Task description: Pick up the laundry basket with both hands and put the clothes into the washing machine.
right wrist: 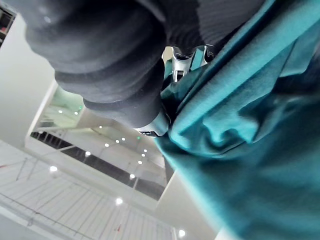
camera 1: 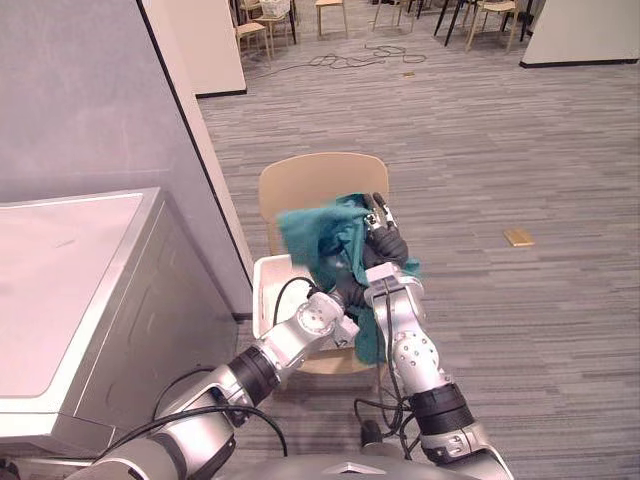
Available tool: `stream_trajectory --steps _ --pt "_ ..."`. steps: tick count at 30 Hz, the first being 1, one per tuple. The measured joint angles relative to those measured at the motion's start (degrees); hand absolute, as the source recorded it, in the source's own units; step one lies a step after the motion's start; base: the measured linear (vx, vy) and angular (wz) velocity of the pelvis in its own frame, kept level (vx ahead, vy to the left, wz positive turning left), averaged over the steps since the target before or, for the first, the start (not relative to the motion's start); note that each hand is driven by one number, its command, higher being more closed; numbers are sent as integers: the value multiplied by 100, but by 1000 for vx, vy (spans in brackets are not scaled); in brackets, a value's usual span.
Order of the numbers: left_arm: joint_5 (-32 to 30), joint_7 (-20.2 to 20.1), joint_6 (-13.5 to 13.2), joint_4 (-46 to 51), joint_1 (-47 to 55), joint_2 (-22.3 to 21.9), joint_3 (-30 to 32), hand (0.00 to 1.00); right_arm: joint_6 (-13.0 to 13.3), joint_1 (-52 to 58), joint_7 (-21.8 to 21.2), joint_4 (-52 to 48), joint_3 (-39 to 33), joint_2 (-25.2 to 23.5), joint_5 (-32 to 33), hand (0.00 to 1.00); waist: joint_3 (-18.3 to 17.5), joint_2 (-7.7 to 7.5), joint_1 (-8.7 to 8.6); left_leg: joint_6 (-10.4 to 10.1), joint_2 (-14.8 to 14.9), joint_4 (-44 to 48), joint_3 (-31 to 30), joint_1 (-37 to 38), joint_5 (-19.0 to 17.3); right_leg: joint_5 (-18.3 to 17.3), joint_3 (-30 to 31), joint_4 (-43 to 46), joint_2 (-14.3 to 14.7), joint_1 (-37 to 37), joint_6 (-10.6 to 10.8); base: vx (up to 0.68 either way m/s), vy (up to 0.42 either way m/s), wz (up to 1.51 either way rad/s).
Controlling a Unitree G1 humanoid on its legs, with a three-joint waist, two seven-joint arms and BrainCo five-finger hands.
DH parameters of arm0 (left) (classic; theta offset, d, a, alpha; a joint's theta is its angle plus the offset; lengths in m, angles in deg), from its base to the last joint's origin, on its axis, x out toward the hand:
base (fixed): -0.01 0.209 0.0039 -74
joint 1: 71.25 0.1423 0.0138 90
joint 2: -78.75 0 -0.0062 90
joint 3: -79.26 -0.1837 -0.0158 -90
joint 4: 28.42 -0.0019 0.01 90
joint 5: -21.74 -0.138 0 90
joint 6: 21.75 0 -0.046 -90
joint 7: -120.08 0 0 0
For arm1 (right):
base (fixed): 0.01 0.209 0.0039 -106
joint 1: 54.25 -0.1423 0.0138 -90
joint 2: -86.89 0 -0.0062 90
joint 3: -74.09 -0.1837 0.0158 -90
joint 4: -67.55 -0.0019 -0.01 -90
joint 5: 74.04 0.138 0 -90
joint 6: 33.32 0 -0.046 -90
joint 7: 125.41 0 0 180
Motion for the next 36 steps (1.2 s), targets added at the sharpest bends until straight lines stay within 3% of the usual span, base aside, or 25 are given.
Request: stream_trajectory --steps 9,18,24,27,28,36 --pt "117 81 3 1 0 -174 -86 100 38 142 -2 -126 95 -3 6 100 -5 -13 -48 -5 17 9 53 42 -37 -20 33 14 23 13 -4 -1 -2 -2" --pt "95 80 45 3 0 -176 -103 100 68 279 -11 -146 75 -9 -1 100 -62 -123 -49 12 27 10 52 60 -54 -66 32 41 29 22 2 0 0 0" --pt "404 95 90 283 43 39 -51 100 49 536 -18 -371 -358 -8 -64 100 -65 -157 -30 39 23 8 4 53 -51 -93 -4 62 20 28 24 0 0 3" --pt "503 142 90 482 286 118 256 100 46 599 -14 -372 -727 4 -83 100 -57 -183 -32 41 24 9 0 58 -57 -101 -3 61 22 33 32 0 0 0" --pt "534 175 89 525 345 118 338 100 41 631 -8 -372 -826 12 -136 0 -53 -190 -30 42 24 8 -1 58 -57 -103 -4 61 22 35 34 0 0 0" --pt "1079 493 -79 1050 942 197 1738 100 62 906 104 -411 -2149 21 -584 0 -49 -208 16 46 15 5 3 58 -62 -109 -6 48 63 40 45 0 0 0"
